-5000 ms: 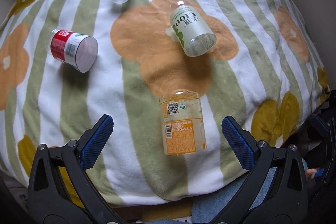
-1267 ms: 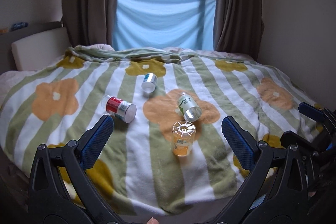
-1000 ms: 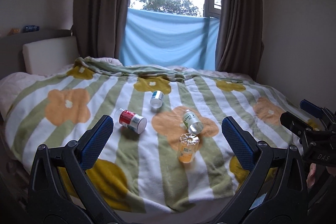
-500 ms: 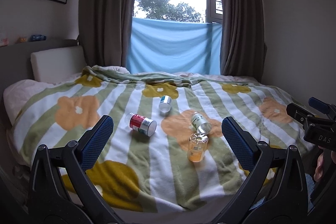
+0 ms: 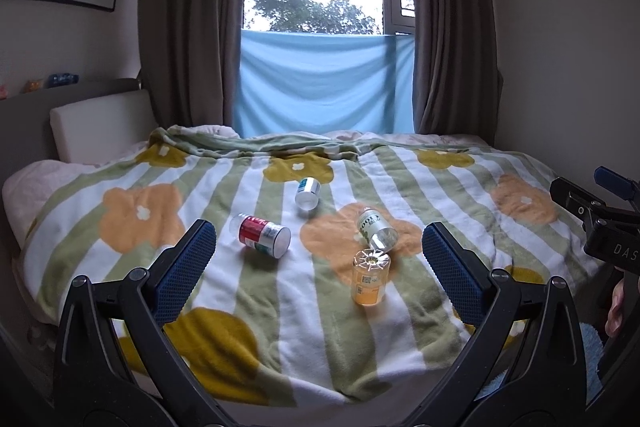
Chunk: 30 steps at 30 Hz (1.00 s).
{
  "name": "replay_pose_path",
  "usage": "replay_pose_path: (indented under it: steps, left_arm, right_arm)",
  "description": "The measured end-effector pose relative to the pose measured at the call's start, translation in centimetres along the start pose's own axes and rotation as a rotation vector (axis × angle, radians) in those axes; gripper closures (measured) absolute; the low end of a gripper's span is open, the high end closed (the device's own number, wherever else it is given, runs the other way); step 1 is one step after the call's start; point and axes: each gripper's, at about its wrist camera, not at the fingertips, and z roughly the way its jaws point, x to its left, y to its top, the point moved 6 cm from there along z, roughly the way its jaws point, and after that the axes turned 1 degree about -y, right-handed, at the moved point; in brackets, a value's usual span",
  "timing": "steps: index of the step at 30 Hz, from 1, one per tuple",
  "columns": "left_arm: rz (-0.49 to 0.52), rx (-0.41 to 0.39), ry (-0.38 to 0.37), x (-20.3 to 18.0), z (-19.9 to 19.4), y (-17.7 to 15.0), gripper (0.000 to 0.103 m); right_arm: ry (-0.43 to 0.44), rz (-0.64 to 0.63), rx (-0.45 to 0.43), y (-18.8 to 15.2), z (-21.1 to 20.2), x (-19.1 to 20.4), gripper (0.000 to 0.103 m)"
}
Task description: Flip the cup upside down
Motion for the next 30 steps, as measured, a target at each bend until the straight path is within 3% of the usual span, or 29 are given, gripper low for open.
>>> replay_pose_path:
  steps: [30]
  left_arm:
    - [-0.001, -0.004, -0.003, -0.27, 0.14, 0.09, 0.000]
  right_arm:
    - [-0.013, -0.002, -0.008, 0.05, 0.11, -0.56, 0.001]
